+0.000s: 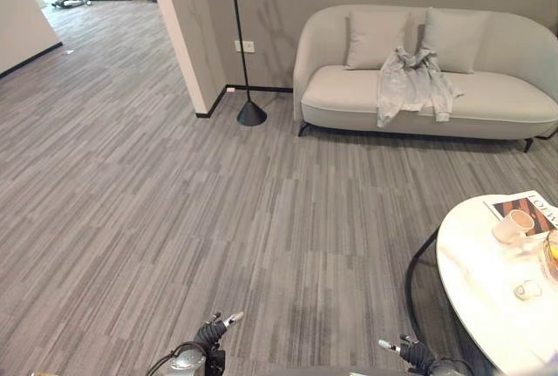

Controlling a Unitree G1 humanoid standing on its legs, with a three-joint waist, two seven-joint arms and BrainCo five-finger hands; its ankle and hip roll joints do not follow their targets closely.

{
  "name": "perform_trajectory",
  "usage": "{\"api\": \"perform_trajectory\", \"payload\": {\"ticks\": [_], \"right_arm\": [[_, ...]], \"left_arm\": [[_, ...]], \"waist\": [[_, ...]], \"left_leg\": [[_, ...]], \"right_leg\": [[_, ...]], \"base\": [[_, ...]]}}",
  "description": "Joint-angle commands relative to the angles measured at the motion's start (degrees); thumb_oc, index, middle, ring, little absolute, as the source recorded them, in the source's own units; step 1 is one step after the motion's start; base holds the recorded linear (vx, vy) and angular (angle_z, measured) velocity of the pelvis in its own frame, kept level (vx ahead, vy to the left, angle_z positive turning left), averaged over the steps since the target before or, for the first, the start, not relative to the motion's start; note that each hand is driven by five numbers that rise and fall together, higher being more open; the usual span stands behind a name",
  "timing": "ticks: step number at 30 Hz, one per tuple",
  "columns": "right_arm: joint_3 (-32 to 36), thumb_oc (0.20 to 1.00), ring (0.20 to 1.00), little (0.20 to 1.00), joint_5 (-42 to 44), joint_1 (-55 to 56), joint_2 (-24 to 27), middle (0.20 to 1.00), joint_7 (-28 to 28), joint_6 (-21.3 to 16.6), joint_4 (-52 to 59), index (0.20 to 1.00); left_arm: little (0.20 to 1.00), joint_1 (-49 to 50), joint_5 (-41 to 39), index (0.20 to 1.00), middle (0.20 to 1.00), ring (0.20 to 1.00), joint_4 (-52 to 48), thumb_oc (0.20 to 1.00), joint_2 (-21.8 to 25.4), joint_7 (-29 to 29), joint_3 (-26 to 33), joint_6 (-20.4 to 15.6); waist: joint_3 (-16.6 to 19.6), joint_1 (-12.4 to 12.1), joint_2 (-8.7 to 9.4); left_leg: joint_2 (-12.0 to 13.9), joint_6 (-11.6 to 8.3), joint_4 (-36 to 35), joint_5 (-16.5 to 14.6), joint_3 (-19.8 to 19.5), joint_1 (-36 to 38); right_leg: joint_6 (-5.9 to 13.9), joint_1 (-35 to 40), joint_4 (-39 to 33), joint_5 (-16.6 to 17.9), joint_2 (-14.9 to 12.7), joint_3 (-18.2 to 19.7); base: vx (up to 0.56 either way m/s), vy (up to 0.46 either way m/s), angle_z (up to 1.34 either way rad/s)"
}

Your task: Hang the clothes on the sofa on the clothes rack.

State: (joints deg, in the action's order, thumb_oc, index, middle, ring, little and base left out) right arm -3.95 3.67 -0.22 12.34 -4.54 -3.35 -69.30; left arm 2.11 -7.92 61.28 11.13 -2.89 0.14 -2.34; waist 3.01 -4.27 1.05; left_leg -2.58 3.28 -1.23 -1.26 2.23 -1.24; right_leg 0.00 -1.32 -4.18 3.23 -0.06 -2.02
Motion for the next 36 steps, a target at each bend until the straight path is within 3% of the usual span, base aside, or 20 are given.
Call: {"api": "perform_trajectory", "payload": {"ticks": [1,32,36], "right_arm": [[0.37,1.000,1.000,1.000,0.89,-1.09,0.39,1.000,-0.17,-1.37,-1.32,1.000],[-1.17,1.000,1.000,1.000,0.78,-0.67,0.00,1.000,-2.04,-1.16,-0.76,1.000],[-1.28,1.000,1.000,1.000,0.76,-2.03,0.01,1.000,-2.01,-0.85,0.08,1.000]], "left_arm": [[1.000,-3.43,-1.29,1.000,1.000,1.000,1.52,1.000,0.46,-0.27,1.01,-1.62],[1.000,-7.29,3.45,1.000,1.000,1.000,4.39,1.000,3.21,-0.60,-7.54,-1.32],[1.000,-7.98,3.46,1.000,1.000,1.000,3.30,1.000,3.16,-0.65,-7.51,-1.02]], "waist": [[-0.14,-1.13,-0.34],[-2.44,0.73,-0.28],[-4.28,0.45,-0.94]], "left_leg": [[2.39,-4.27,-3.77,2.14,-5.18,0.78],[2.42,-3.88,-3.77,1.80,-4.22,1.99],[1.89,-3.71,-3.77,3.06,-4.67,2.35]], "right_leg": [[2.00,-0.79,-0.82,2.61,-2.85,1.39],[1.40,-2.22,-0.55,2.87,-2.91,2.41],[0.92,-3.73,4.56,2.30,-3.10,3.61]], "base": [[0.00,0.000,0.00],[0.00,0.011,-0.04],[-0.03,0.120,-0.14]]}}
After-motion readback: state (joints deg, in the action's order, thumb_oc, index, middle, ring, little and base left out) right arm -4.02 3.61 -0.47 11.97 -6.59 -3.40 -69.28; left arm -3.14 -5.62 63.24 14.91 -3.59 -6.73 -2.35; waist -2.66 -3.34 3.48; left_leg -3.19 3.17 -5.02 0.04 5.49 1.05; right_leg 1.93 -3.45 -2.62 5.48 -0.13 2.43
